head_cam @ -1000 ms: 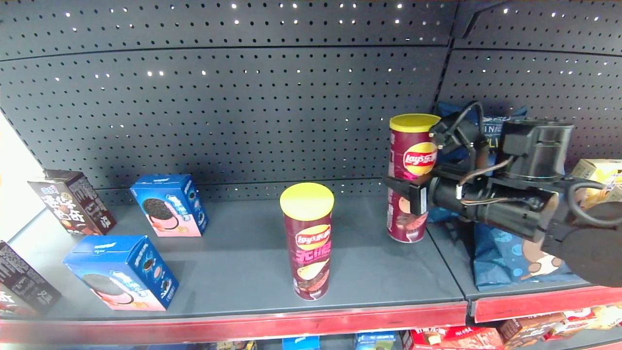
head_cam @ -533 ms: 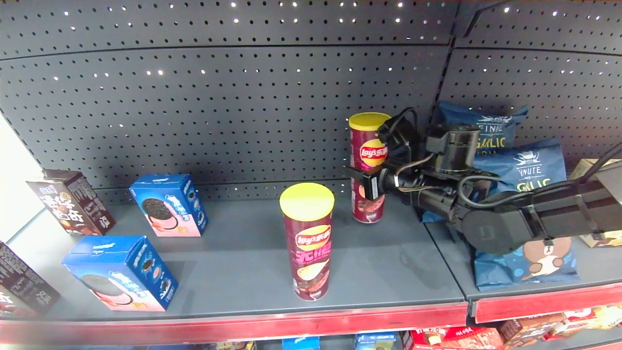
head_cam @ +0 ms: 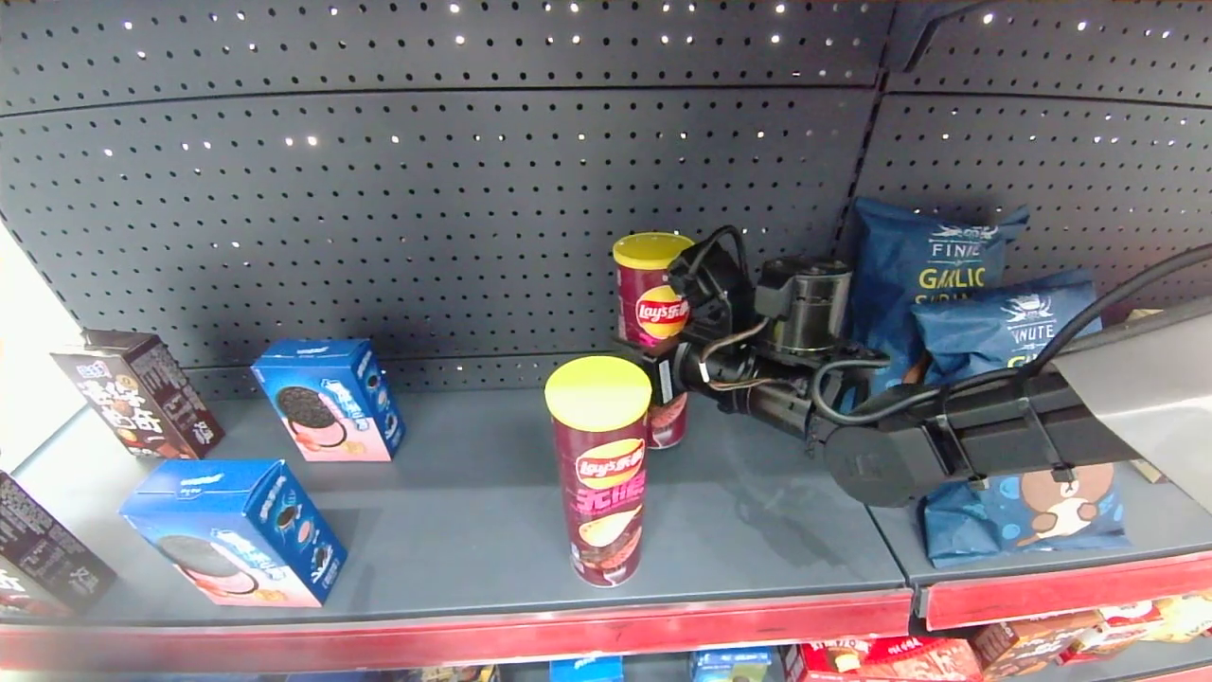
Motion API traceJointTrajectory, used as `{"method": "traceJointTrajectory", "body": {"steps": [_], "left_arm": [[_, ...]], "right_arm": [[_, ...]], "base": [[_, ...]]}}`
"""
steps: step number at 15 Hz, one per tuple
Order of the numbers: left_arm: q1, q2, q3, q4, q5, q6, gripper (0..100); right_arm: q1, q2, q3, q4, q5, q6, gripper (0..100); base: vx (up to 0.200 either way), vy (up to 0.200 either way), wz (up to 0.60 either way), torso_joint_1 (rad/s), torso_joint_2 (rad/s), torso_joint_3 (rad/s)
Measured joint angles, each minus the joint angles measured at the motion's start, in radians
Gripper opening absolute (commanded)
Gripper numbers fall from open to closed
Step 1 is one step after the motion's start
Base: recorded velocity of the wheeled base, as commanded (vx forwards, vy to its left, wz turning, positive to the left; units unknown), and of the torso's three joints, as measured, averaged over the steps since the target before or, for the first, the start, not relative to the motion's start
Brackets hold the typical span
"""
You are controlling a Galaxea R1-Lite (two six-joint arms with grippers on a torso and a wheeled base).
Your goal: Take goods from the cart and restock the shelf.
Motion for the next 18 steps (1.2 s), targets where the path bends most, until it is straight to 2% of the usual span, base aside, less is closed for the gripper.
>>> {"method": "traceJointTrajectory", "body": {"steps": [7,18], "left_arm": [[0.0,0.0,-0.008,-0.001,0.0,0.0,100],[-0.001,0.002,0.002,0.0,-0.002,0.001,100]], "right_arm": [[0.014,0.081,-0.089,-0.03,0.03,0.004,0],[0.012,0.182,-0.099,-0.127,0.03,0.001,0]], "base": [[0.0,0.0,0.0,0.0,0.0,0.0],[0.0,0.0,0.0,0.0,0.0,0.0]]}}
